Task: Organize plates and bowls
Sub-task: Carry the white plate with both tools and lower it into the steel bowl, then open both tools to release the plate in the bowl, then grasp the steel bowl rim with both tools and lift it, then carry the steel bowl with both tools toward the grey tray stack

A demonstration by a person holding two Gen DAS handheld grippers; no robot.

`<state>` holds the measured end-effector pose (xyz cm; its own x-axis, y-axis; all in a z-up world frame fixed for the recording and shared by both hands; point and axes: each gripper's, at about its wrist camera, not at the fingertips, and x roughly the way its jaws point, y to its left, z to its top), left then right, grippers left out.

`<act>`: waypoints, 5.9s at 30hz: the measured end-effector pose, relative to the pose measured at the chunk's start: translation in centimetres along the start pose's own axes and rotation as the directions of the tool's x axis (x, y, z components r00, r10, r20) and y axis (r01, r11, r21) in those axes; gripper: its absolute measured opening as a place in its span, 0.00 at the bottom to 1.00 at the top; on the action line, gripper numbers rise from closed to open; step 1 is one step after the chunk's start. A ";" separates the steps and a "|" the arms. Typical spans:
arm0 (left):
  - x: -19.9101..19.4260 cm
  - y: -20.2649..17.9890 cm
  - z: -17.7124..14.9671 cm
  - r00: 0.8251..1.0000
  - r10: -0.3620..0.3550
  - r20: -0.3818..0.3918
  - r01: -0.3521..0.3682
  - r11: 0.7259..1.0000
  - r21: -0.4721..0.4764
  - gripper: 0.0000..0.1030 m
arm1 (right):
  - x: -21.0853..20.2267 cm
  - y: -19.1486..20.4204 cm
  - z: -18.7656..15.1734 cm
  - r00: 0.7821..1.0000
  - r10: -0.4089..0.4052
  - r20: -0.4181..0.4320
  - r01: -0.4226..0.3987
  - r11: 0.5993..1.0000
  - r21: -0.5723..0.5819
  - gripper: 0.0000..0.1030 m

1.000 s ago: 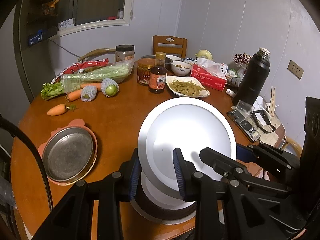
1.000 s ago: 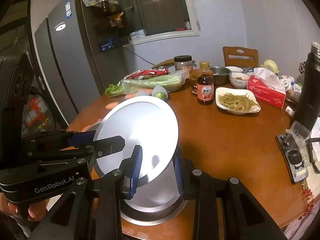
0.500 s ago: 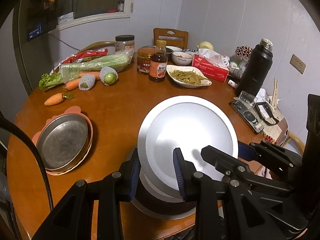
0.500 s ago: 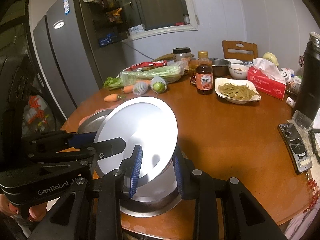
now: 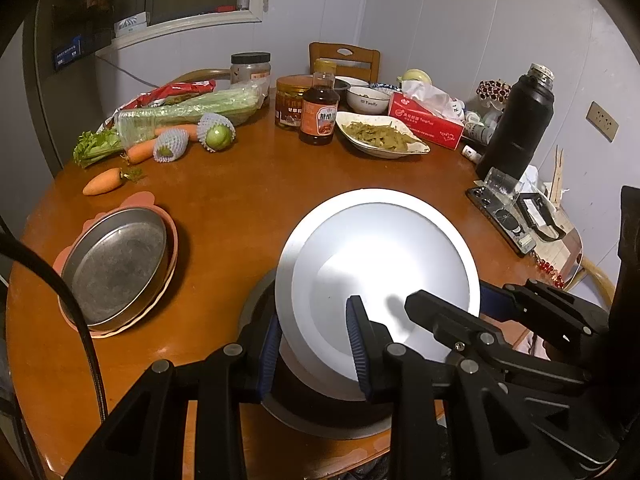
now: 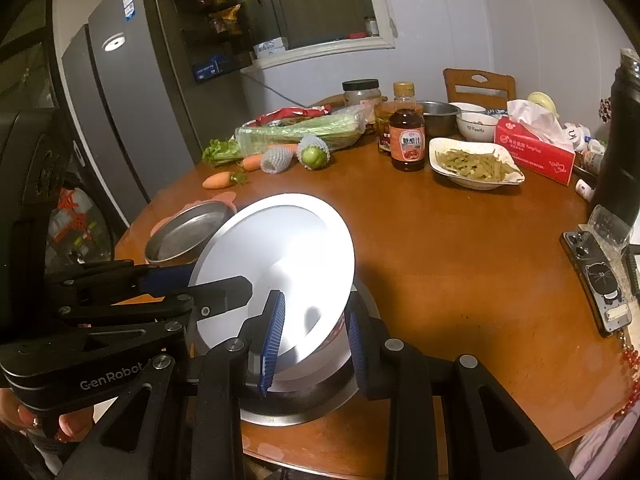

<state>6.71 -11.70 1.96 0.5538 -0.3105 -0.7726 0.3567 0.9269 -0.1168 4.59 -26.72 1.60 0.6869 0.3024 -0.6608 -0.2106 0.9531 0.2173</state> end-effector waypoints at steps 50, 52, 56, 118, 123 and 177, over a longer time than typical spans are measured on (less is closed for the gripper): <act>1.8 0.1 -1.2 0.998 0.036 -0.048 -0.036 0.999 0.011 0.31 | 1.7 0.3 -1.4 0.998 -0.011 -0.058 0.010 1.000 -0.027 0.32; 1.8 0.1 -1.2 0.998 0.036 -0.048 -0.035 0.999 0.012 0.31 | 1.8 0.3 -1.5 0.998 -0.010 -0.058 0.009 1.000 -0.025 0.32; 1.9 0.2 -1.2 0.998 0.034 -0.054 -0.034 0.999 0.009 0.31 | 1.8 0.3 -1.5 0.998 -0.017 -0.058 0.016 0.999 -0.029 0.32; -1.5 4.5 -1.0 0.999 0.045 0.019 -0.043 0.995 -0.093 0.51 | -1.1 0.0 1.1 0.998 -0.056 0.019 0.056 0.998 0.001 0.57; -0.1 4.4 -1.1 1.000 0.021 -0.017 -0.022 0.994 -0.105 0.53 | -0.1 -0.5 0.7 0.998 -0.066 -0.023 0.066 0.998 0.023 0.60; -2.1 12.5 1.0 0.999 0.039 0.026 -0.032 0.977 -0.209 0.52 | 6.0 6.3 5.5 0.993 0.058 -0.100 -0.059 0.998 -0.006 0.44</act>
<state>10.77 0.34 2.78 0.5864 -0.2797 -0.7602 0.1732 0.9601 -0.2197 11.23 -18.98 2.94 0.6006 0.3569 -0.7155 -0.2549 0.9336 0.2517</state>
